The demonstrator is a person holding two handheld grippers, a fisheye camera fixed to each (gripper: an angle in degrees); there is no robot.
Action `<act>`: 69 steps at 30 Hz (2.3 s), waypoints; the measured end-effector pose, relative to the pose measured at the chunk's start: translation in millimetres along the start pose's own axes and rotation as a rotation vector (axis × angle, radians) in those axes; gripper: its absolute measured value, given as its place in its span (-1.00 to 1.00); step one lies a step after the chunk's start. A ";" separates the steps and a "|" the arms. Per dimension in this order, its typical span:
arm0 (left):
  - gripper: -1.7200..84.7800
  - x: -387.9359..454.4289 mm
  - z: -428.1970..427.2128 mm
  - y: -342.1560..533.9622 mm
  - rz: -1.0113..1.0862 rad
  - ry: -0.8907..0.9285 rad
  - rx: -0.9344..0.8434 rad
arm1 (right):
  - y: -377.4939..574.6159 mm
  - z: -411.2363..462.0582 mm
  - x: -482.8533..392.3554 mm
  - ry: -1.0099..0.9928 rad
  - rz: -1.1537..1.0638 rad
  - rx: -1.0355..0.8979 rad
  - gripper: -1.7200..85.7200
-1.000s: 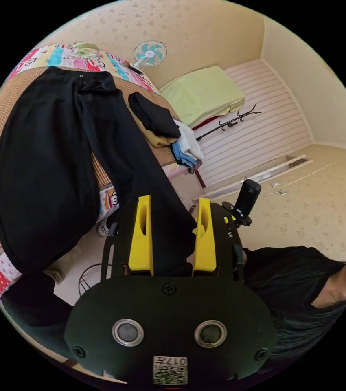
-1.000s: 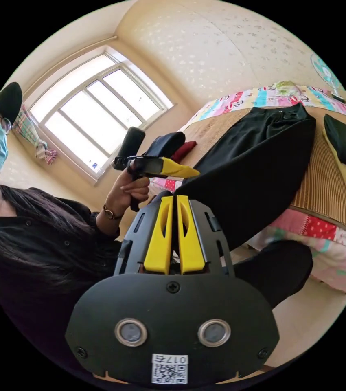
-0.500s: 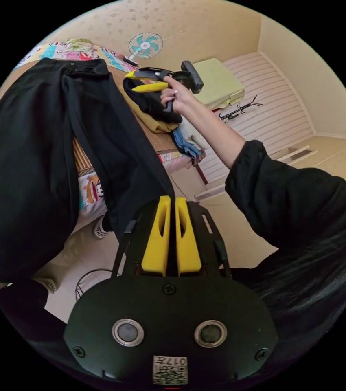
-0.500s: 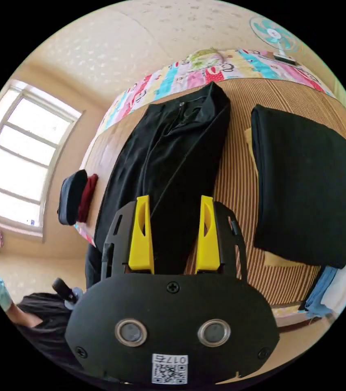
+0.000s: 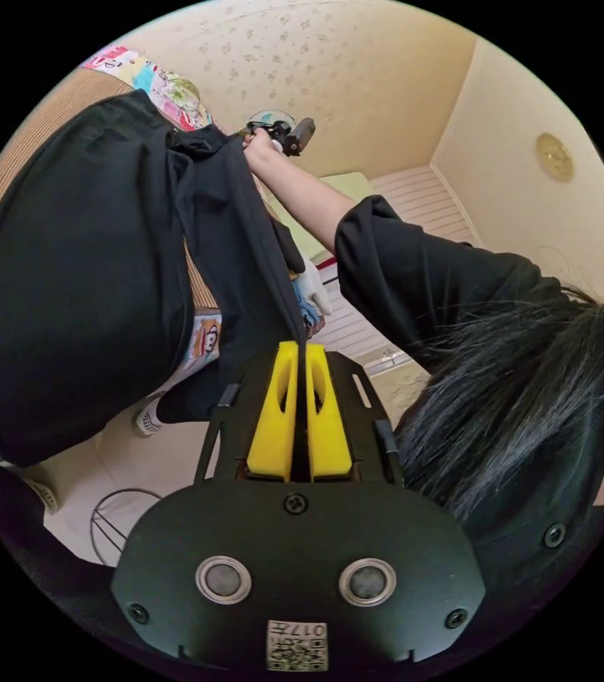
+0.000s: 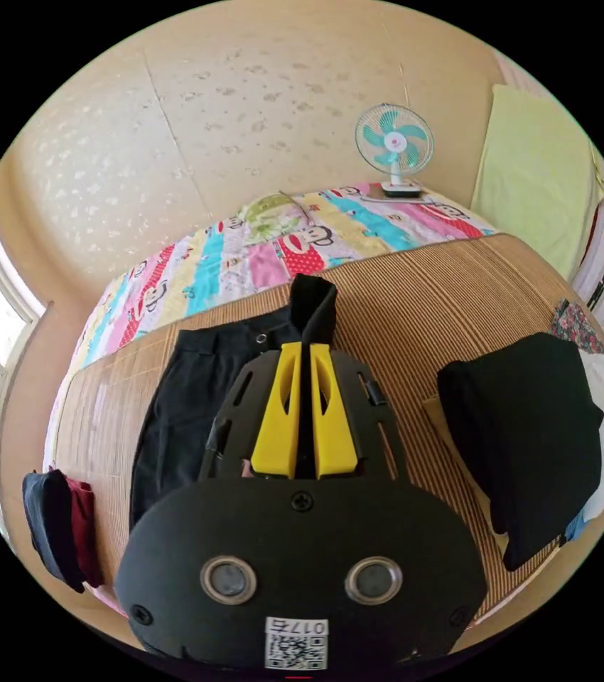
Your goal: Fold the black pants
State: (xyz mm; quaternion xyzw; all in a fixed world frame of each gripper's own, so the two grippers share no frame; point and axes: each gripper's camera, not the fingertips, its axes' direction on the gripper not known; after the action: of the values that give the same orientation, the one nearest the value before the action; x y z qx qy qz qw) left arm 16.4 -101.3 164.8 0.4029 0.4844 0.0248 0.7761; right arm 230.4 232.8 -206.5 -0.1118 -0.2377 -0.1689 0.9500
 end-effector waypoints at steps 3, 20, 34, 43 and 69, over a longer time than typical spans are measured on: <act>-0.98 -0.9 -35.7 24.0 -0.046 -0.066 0.056 | 13.3 -23.7 -96.4 -0.139 -0.173 0.059 -0.91; -0.74 -48.0 -183.9 90.0 -0.343 -0.392 0.296 | 248.6 -93.3 -59.8 -0.323 -0.489 -0.403 -0.87; -0.92 -69.6 -100.9 0.7 -0.264 -0.542 -0.108 | 443.6 -181.5 63.9 -0.769 -0.102 -0.476 -0.80; -0.97 -10.6 -127.5 8.5 -0.020 -0.246 -0.044 | 412.7 -263.0 91.3 -0.994 -0.173 -0.309 -0.92; -0.97 -43.3 -42.1 25.8 -0.125 -0.570 -0.064 | 371.9 -235.9 100.8 -0.705 -0.122 -0.520 -0.89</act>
State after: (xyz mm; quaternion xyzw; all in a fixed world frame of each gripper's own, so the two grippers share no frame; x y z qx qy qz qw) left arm -29.9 -77.2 204.6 0.3382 0.2698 -0.1218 0.8933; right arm 550.9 478.2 -409.6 -0.3838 -0.5030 -0.2306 0.7393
